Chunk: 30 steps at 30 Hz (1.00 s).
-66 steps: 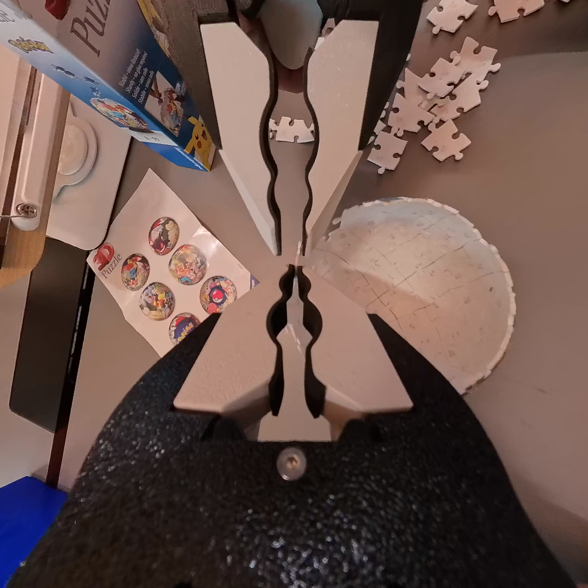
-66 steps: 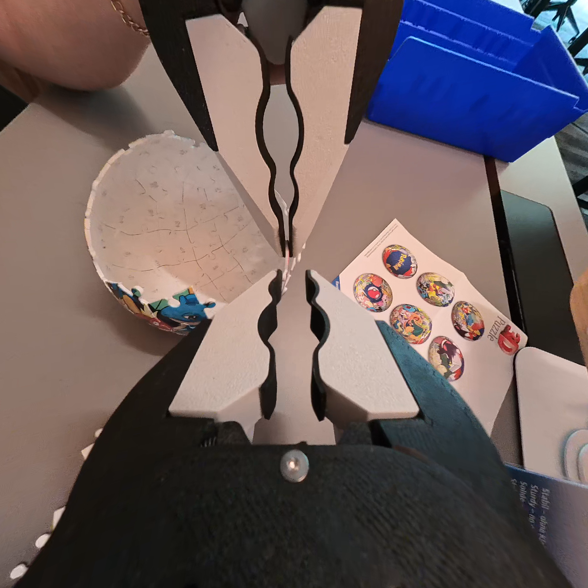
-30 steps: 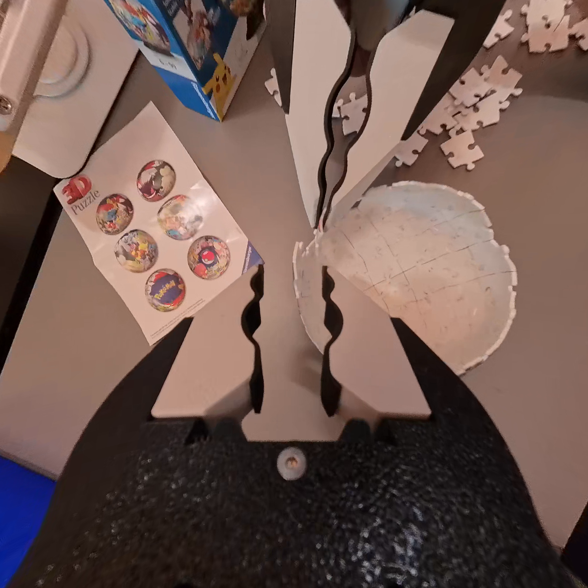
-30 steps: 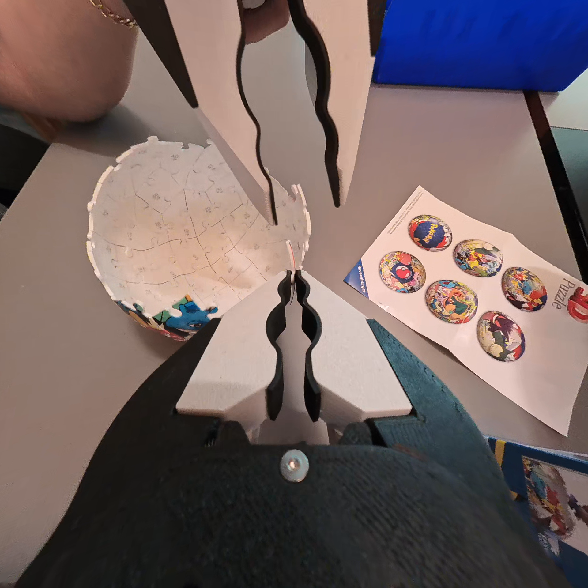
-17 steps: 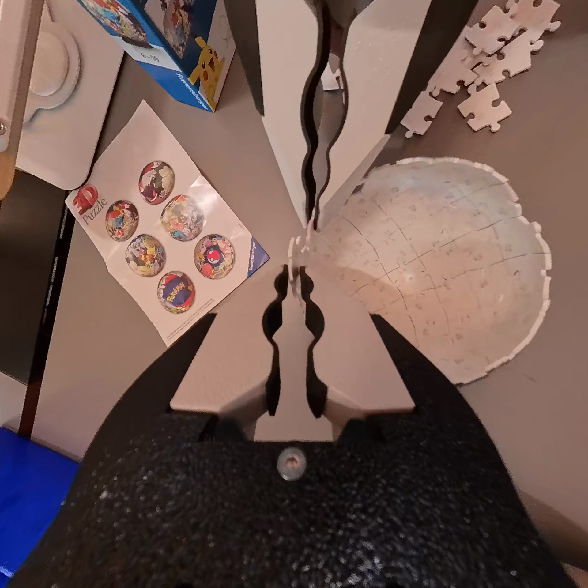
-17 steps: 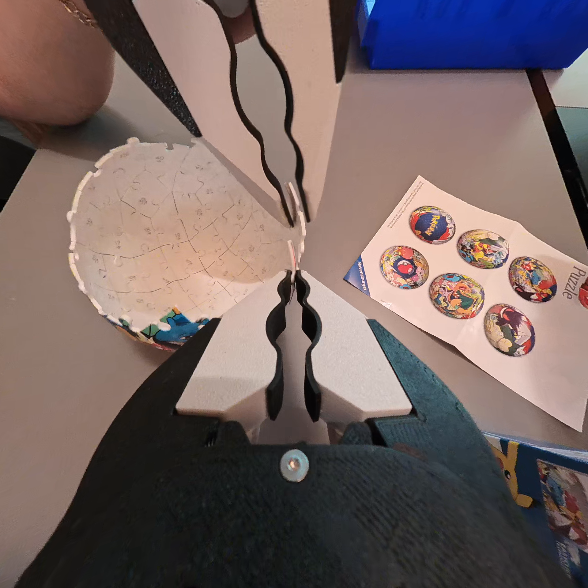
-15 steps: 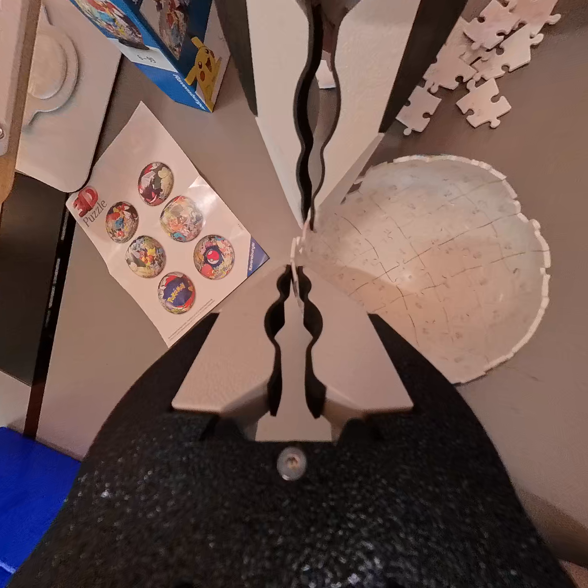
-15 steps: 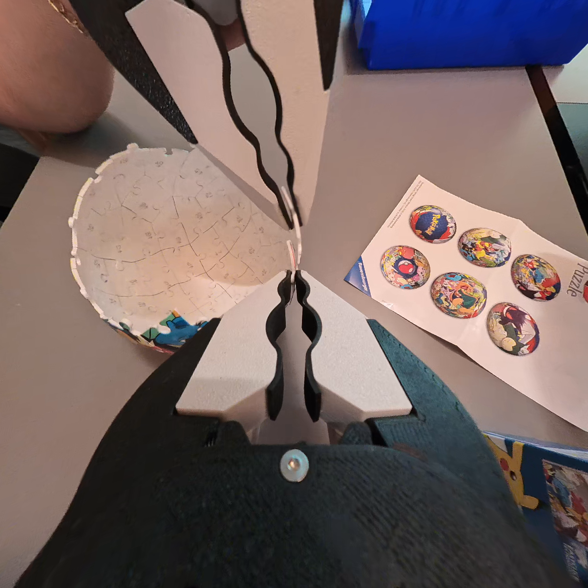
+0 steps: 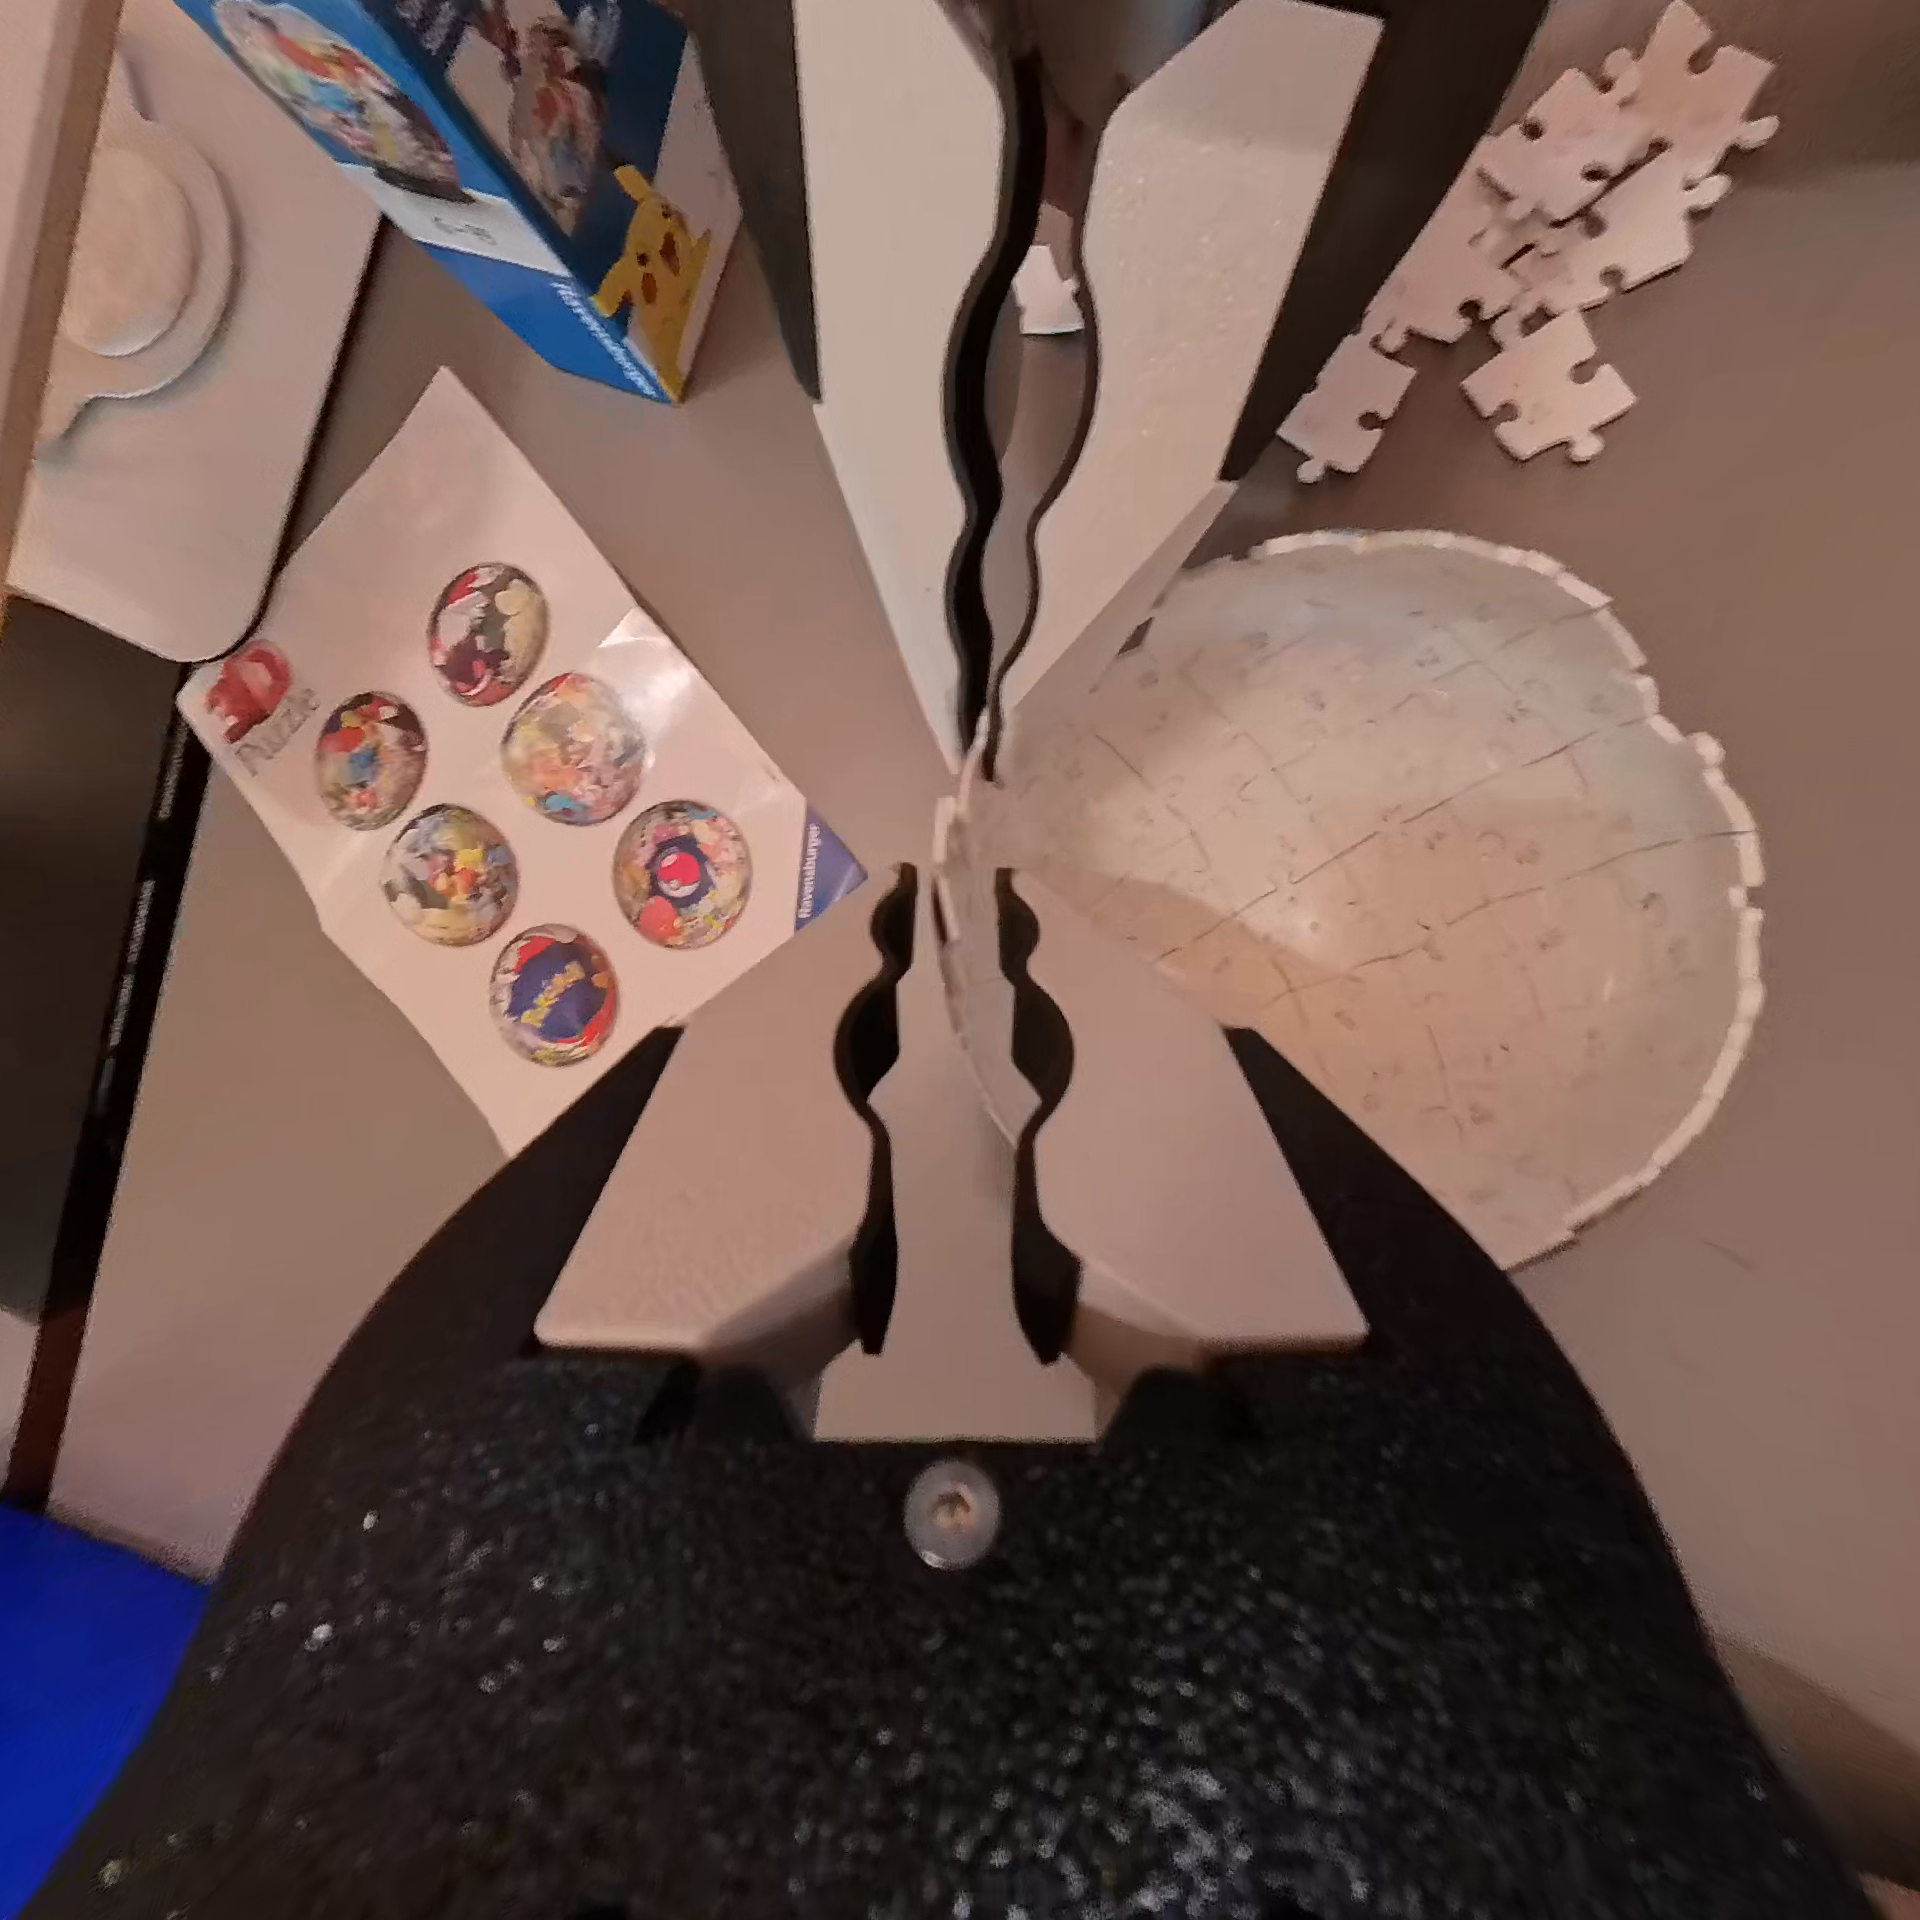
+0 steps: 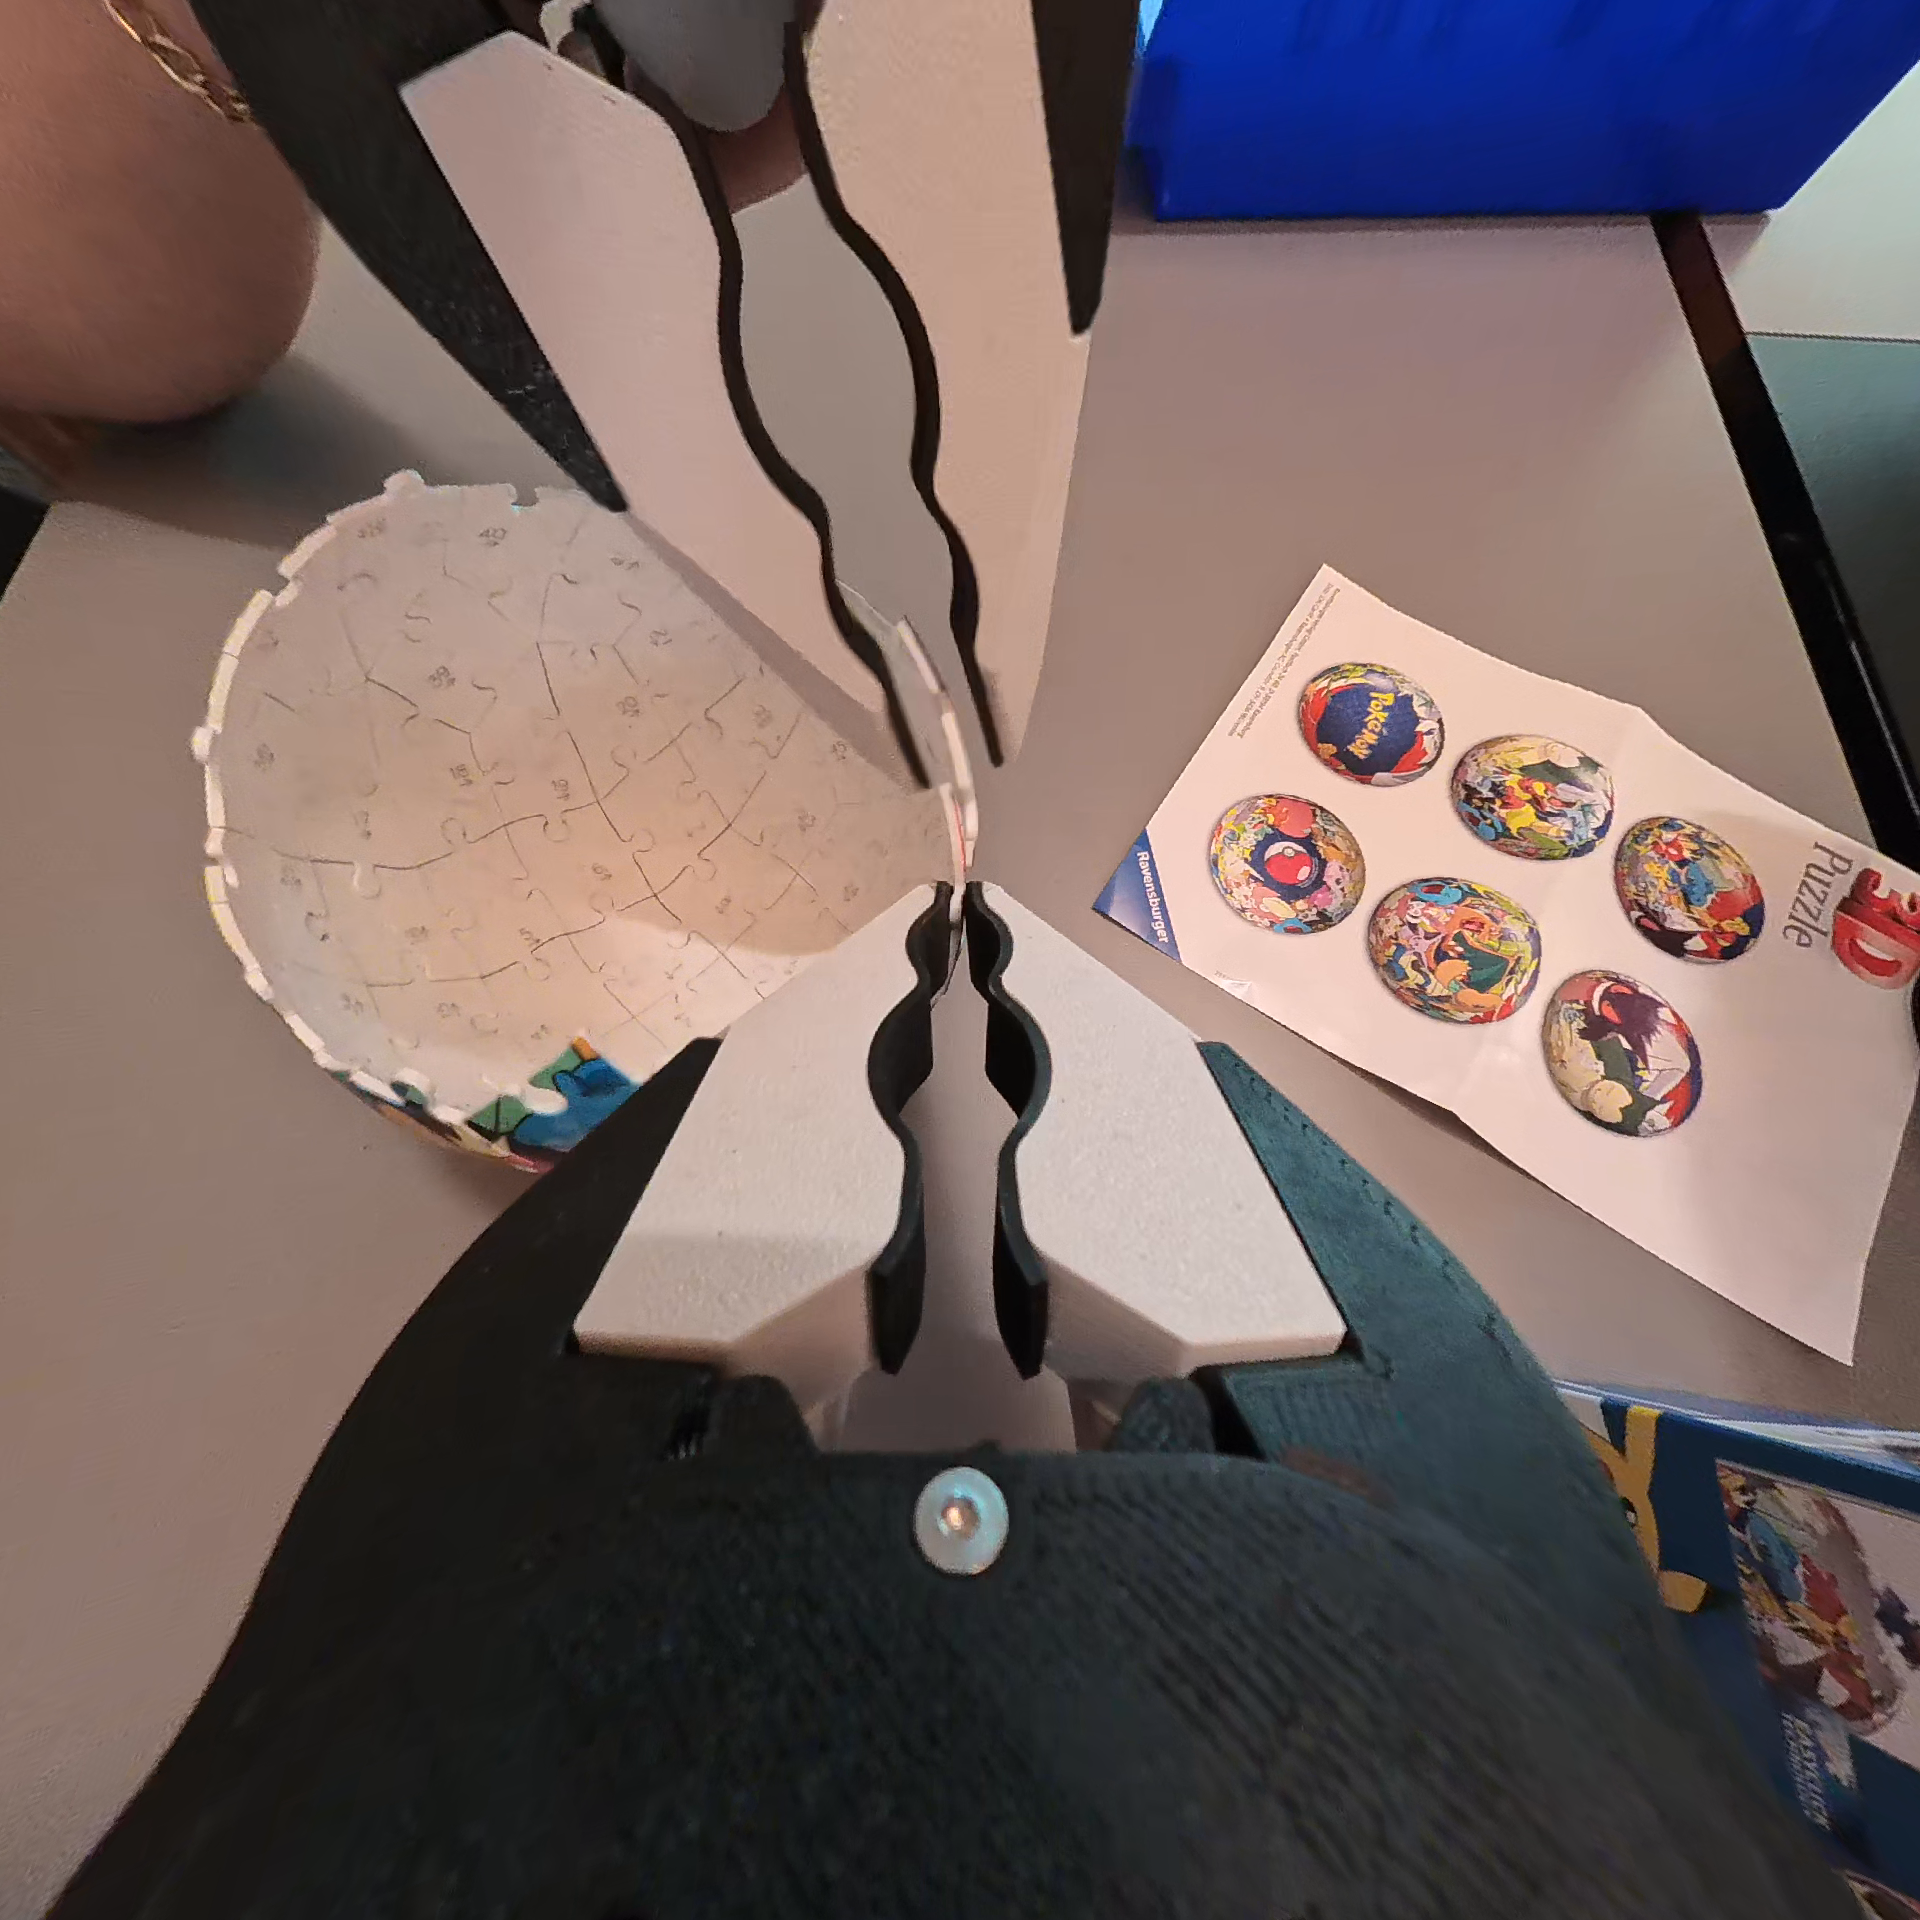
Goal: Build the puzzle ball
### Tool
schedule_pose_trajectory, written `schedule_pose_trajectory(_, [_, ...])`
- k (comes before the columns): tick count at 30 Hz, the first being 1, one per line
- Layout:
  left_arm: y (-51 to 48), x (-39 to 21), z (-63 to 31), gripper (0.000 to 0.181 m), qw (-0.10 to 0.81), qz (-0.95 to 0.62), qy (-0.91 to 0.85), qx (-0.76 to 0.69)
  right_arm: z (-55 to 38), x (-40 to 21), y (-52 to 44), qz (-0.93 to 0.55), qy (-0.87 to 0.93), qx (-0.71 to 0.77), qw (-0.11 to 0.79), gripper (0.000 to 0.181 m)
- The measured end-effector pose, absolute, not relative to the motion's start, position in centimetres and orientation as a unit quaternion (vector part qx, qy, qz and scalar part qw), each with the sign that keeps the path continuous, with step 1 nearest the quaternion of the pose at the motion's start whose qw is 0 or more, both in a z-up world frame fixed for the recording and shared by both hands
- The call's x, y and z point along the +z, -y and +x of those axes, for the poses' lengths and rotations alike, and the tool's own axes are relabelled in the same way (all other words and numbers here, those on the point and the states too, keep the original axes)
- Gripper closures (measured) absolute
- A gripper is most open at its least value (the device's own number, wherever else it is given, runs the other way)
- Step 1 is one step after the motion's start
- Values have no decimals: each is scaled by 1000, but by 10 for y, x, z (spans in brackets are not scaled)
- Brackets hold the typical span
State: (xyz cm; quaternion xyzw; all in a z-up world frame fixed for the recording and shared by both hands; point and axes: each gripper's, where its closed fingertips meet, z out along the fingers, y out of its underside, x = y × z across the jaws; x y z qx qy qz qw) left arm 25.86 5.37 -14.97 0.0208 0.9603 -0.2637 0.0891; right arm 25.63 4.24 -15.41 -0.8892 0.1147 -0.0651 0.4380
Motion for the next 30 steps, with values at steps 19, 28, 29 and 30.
schedule_pose_trajectory(19, [-47, -161, 260, 172, 87, 45, -964, -247, 258, -153, -43, -890, -110, -78, 435, 181])
schedule_pose_trajectory(28, [-45, -161, 264, 177, 94, 34, -964, -247, 259, -155, -41, -892, -113, -81, 430, 180])
schedule_pose_trajectory(29, [-45, -161, 264, 178, 92, 33, -964, -247, 259, -155, -41, -892, -114, -82, 430, 178])
schedule_pose_trajectory(30, [-45, -161, 264, 178, 90, 32, -964, -248, 260, -155, -41, -892, -114, -85, 428, 175])
